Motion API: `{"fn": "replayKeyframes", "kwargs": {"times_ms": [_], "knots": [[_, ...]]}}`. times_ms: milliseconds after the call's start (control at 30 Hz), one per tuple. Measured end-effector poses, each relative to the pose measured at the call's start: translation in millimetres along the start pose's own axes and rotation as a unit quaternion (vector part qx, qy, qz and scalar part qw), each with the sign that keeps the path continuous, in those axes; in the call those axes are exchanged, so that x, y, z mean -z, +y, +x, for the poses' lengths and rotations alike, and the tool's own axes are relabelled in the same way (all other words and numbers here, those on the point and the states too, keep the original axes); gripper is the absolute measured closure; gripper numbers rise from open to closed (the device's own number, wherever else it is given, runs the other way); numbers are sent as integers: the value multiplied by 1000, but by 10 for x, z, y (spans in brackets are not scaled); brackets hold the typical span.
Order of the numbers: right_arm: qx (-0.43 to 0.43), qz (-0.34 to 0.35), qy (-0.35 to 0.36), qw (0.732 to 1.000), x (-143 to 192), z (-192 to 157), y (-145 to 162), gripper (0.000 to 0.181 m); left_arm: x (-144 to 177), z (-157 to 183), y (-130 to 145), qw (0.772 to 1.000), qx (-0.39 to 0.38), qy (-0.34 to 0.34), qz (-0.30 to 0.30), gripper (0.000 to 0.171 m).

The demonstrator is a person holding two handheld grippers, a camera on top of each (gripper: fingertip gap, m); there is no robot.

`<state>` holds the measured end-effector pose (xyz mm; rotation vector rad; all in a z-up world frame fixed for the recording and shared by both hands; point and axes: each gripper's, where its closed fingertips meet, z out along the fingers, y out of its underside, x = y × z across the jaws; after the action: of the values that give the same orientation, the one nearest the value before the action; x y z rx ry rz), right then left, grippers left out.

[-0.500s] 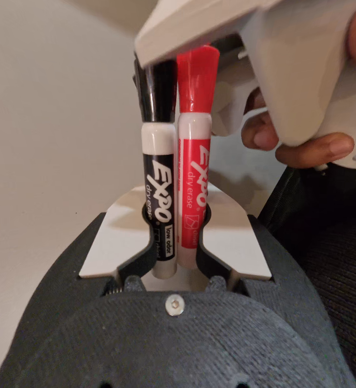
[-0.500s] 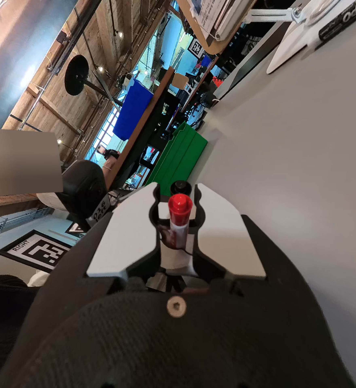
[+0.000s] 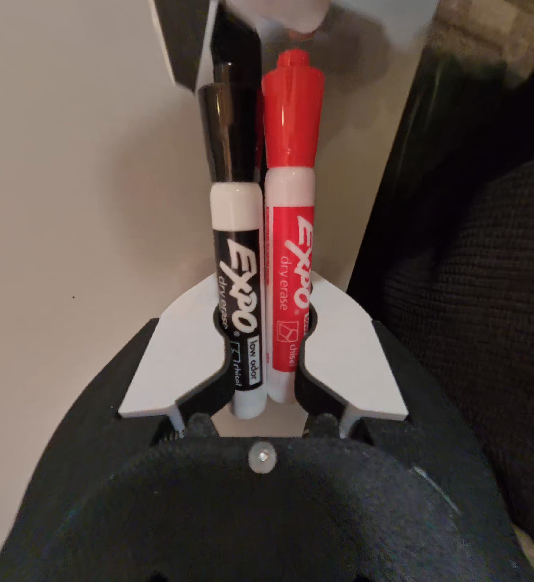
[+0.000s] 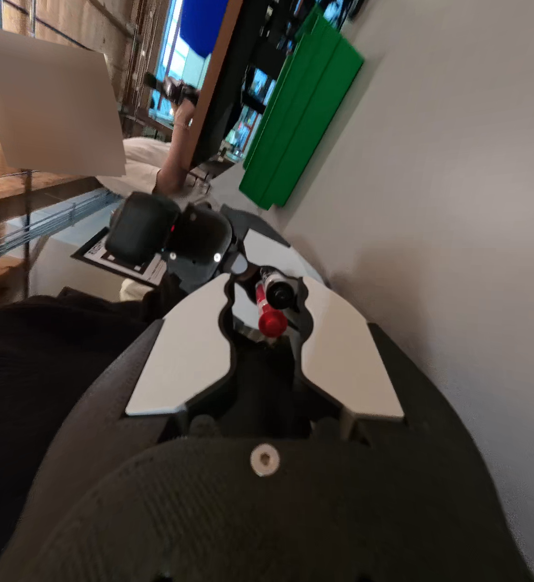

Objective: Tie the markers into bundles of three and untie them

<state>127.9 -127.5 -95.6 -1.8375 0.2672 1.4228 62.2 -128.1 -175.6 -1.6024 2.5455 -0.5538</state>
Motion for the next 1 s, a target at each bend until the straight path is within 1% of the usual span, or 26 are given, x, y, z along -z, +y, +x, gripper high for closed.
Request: {"fn": "replayKeyframes", "kwargs": {"times_ms": [100, 200, 333, 367, 467, 600, 667, 1000], "knots": [[2, -31, 13, 999, -111, 39, 149, 142, 69, 6, 103, 998, -49, 17, -37, 127], [-9, -32, 4, 999, -166, 0, 188, 148, 134, 35, 133, 995, -72, 38, -51, 127], [-17, -32, 0, 999, -184, -8, 213, 159, 174, 7, 170, 993, -91, 34, -74, 127], [-18, -35, 1, 999, -188, -3, 223, 163, 180, 1, 167, 992, -92, 32, -75, 127], [-21, -37, 1, 999, -186, 6, 232, 162, 179, 2, 159, 993, -90, 33, -74, 127], [-15, -49, 14, 999, -195, 63, 282, 155, 159, 14, 152, 994, -82, 32, -66, 127], [-14, -37, 12, 999, -203, 54, 256, 161, 158, -2, 155, 995, -79, 25, -64, 127], [-22, -38, 4, 999, -212, 17, 245, 161, 190, 18, 142, 995, -74, 31, -56, 127]]}}
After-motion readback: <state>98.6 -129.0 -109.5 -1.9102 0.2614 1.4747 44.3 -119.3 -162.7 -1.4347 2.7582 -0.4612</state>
